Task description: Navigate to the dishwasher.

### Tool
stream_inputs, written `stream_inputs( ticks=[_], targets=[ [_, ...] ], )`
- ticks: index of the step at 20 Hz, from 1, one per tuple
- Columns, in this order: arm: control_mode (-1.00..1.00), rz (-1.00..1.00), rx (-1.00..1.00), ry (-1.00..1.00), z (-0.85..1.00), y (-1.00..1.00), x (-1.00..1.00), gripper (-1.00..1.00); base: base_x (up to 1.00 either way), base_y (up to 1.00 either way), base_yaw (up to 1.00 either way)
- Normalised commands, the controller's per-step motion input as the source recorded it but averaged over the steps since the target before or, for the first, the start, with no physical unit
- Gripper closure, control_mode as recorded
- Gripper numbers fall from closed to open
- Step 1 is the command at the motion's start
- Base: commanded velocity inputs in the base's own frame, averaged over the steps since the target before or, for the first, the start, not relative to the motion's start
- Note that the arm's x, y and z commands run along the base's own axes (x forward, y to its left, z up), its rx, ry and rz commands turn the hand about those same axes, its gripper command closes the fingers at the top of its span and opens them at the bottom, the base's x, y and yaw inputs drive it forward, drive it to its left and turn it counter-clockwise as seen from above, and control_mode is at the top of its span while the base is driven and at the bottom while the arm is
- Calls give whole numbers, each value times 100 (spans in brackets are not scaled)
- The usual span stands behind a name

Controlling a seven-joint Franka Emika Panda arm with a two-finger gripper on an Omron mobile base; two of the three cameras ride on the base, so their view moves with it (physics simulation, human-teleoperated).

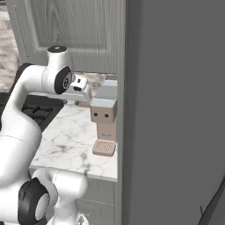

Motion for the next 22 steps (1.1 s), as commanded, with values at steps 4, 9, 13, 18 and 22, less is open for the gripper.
stream_inputs(
  ticks=[4,9,13,18,22],
  targets=[
    [-100,0,0,0,-1,0,-33,-100,0,0,0],
    [-100,-1,0,0,-24,-11,-97,-100,0,0,0],
    [-100,-1,0,0,-44,-3,-94,-100,0,0,0],
    [-100,-1,0,0,-48,0,-65,-100,0,0,0],
    [100,3,0,0,-12,0,-11,-100,-42,0,18]
  ],
)
